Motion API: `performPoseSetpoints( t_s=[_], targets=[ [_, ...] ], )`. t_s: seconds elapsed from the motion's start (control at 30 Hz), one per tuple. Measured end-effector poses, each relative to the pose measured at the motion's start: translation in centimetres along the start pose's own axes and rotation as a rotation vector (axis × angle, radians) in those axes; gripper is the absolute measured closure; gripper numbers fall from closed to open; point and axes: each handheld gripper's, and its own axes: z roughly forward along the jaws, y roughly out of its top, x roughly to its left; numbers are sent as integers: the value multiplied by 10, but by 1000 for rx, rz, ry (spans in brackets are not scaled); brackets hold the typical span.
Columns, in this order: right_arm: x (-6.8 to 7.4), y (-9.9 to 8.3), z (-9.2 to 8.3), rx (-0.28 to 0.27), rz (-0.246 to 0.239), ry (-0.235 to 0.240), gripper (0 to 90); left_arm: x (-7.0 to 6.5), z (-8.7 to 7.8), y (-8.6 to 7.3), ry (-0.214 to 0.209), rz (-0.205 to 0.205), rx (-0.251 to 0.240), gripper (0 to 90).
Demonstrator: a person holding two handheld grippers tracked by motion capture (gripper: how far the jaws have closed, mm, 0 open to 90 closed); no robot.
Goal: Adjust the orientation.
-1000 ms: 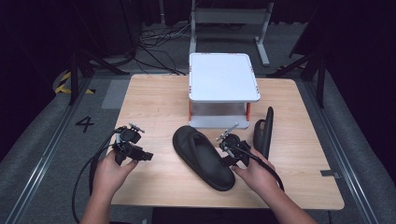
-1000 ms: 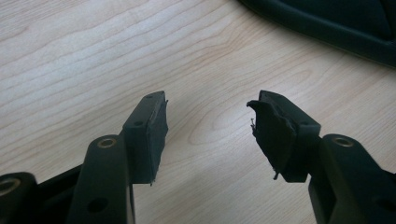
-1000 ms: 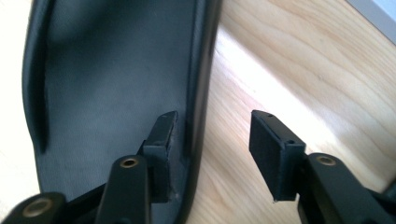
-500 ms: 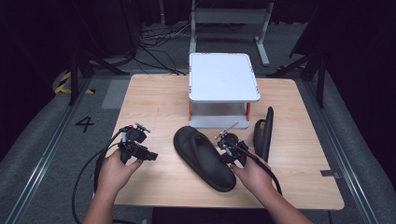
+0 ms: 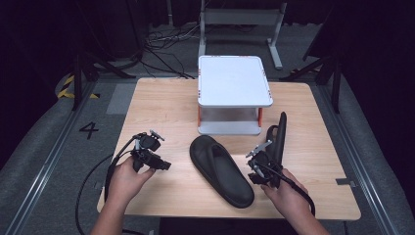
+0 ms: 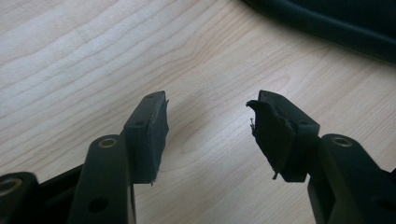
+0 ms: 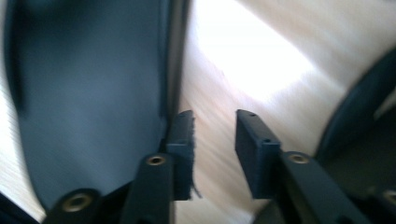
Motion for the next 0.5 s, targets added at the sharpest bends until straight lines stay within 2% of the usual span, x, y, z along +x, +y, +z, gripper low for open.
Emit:
performPoseSetpoints(
  t_s=[0.03, 0.1, 0.2, 0.33, 0.37, 0.4, 0.5],
  targets=[
    [0, 0, 0, 0, 0, 0, 712, 0, 0, 0, 0, 0, 0, 465],
    [5, -3, 8, 58, -32, -22, 744, -4, 6, 3, -4, 10, 19, 473],
    [10, -5, 18, 110, -51, -1, 767, -13, 14, 11, -5, 44, 39, 494],
    [9, -8, 17, 110, -33, 20, 770, -27, 31, 22, -29, 73, 67, 536],
    [9, -8, 17, 110, -33, 20, 770, -27, 31, 22, -29, 73, 67, 552],
    [8, -9, 16, 107, -28, 21, 768, -36, 38, 26, -14, 102, 79, 552],
    [7, -12, 16, 103, -18, 36, 768, -46, 48, 34, -12, 124, 93, 575]
  ],
)
